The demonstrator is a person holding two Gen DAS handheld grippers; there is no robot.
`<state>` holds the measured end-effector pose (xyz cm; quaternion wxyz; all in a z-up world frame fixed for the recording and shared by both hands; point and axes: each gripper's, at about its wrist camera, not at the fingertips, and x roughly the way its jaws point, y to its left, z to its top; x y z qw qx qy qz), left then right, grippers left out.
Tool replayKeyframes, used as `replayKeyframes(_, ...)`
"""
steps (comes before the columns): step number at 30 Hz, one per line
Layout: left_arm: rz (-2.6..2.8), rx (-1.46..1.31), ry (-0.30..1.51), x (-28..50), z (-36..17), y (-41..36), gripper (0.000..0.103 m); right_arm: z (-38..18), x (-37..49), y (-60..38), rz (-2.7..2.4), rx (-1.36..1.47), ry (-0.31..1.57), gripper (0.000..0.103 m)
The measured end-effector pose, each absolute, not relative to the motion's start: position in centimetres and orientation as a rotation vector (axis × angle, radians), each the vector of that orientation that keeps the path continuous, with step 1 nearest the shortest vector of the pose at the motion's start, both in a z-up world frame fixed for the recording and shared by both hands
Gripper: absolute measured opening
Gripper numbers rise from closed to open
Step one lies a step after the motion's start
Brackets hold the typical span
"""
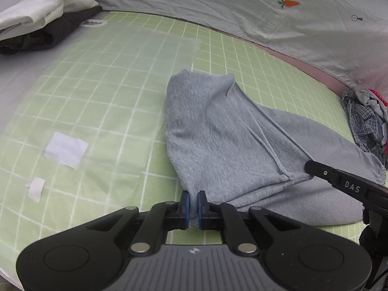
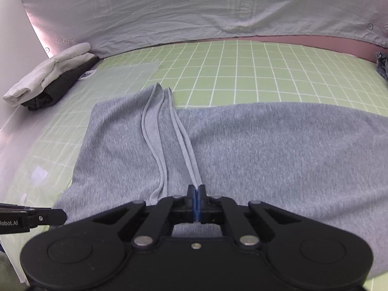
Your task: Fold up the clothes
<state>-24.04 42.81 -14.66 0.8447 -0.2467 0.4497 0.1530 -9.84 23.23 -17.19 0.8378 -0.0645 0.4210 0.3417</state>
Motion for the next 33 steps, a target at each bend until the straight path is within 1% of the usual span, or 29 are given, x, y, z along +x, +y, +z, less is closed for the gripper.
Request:
replayKeyframes(2,0.322,-0.538,0.958,-24.6,-14.9,43.0,0.008,-15.2,-10.4,21.7,0.726,-0.09,0.857,0.001)
replayKeyframes(4,0.322,-0.547,1.003,-24.6,-16.2,42.8,0.008,-14.3,-11.2,20.6,0.718,-0.09,0.846,0.001)
replayKeyframes(6,0.331,-0.551,1.061,-24.4,-17.5,42.4,0.01,-15.5,-11.7,20.3,0.69,-0.142,0.882,0.001)
replayKeyframes(7,0.335,-0.551,1.087,-24.3,-18.1,42.3,0.015,-16.9,-11.7,20.4,0.671,-0.164,0.932,0.002)
replayKeyframes(8,0.339,-0.542,1.093,-24.2,-18.1,42.2,0.016,-18.2,-11.6,20.5,0.649,-0.186,0.98,0.002)
replayKeyframes(9,0.343,-0.534,1.097,-24.2,-18.1,42.3,0.016,-19.1,-11.5,20.6,0.62,-0.202,1.008,0.005)
replayKeyframes(10,0.35,-0.528,1.087,-24.2,-17.8,42.5,0.02,-19.3,-11.6,20.5,0.614,-0.2,1.001,0.007)
replayKeyframes(11,0.357,-0.523,1.077,-24.2,-17.5,42.8,0.023,-18.9,-11.7,20.6,0.612,-0.201,0.988,0.01)
replayKeyframes(12,0.365,-0.519,1.067,-24.1,-17.2,43.1,0.027,-18.3,-11.7,20.7,0.608,-0.207,0.962,0.022)
replayKeyframes(13,0.38,-0.519,1.059,-24.1,-17.0,43.5,0.029,-17.8,-11.7,20.9,0.605,-0.212,0.937,0.033)
replayKeyframes(14,0.395,-0.521,1.051,-24.0,-16.9,44.0,0.029,-17.3,-11.4,21.2,0.609,-0.214,0.917,0.033)
replayKeyframes(17,0.442,-0.549,1.03,-23.6,-16.6,45.9,0.031,-16.5,-10.3,22.1,0.627,-0.201,0.885,0.032)
replayKeyframes(20,0.466,-0.548,1.032,-22.8,-16.5,46.8,0.034,-16.3,-9.4,24.0,0.65,-0.191,0.869,0.025)
replayKeyframes(21,0.471,-0.544,1.036,-22.5,-16.5,47.1,0.037,-16.3,-9.1,24.7,0.66,-0.189,0.866,0.023)
replayKeyframes(23,0.48,-0.531,1.047,-21.7,-16.6,47.6,0.038,-16.3,-8.7,26.3,0.681,-0.187,0.861,0.02)
replayKeyframes(33,0.453,-0.433,1.105,-16.9,-17.7,49.4,0.042,-17.5,-8.3,32.8,0.791,-0.217,0.867,0.021)
